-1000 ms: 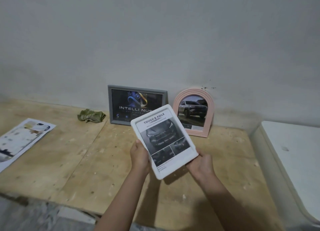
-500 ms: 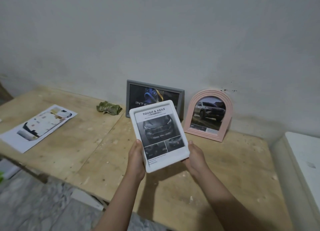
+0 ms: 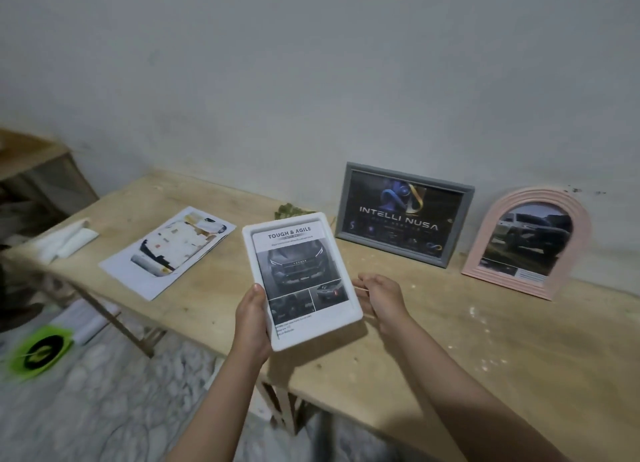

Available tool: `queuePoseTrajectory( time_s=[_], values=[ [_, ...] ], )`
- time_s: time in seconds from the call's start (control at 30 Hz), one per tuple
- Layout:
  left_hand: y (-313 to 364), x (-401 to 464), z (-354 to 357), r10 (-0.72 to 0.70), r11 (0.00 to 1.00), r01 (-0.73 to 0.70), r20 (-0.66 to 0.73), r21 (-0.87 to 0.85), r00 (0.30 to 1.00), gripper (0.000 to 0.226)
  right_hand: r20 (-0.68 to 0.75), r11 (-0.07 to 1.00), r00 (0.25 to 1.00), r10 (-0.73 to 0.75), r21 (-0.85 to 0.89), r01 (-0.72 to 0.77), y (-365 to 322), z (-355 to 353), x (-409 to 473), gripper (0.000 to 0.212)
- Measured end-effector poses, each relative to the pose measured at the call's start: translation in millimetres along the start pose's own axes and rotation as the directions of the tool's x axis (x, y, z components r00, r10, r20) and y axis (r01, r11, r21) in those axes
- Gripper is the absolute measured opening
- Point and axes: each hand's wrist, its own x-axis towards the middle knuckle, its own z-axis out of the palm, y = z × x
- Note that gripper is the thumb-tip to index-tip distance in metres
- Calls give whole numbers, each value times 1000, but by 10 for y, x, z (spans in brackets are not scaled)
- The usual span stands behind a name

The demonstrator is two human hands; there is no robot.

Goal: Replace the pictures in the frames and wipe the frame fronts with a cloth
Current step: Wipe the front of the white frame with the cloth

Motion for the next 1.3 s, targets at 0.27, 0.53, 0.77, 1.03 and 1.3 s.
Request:
queuePoseTrajectory(
  time_s=[0.27, 0.53, 0.77, 1.03, 1.3],
  values=[
    [544, 451, -840, -16, 999, 22, -155, 36, 988, 36, -24, 972, 998, -55, -230, 48, 303, 1116, 331, 24],
    [859, 1156, -1016, -55, 997, 65, -201, 48, 978, 37, 149, 724, 955, -257, -624, 293, -59, 1876, 1242, 37],
    [982, 1776, -875, -83, 996, 89, -192, 19, 978, 40, 343, 54, 916, -208, -931, 361, -307, 2144, 2377, 76],
    [1066, 2146, -813, -94, 996, 92, -226, -22, 970, 41, 469, -228, 865, -177, -875, 428, -337, 2153, 2754, 52],
    [1122, 2165, -601, -22, 981, 55, -173, 187, 985, 35, 269, 658, 806, -528, -470, 588, -953, 2434, 2218, 48]
  ],
)
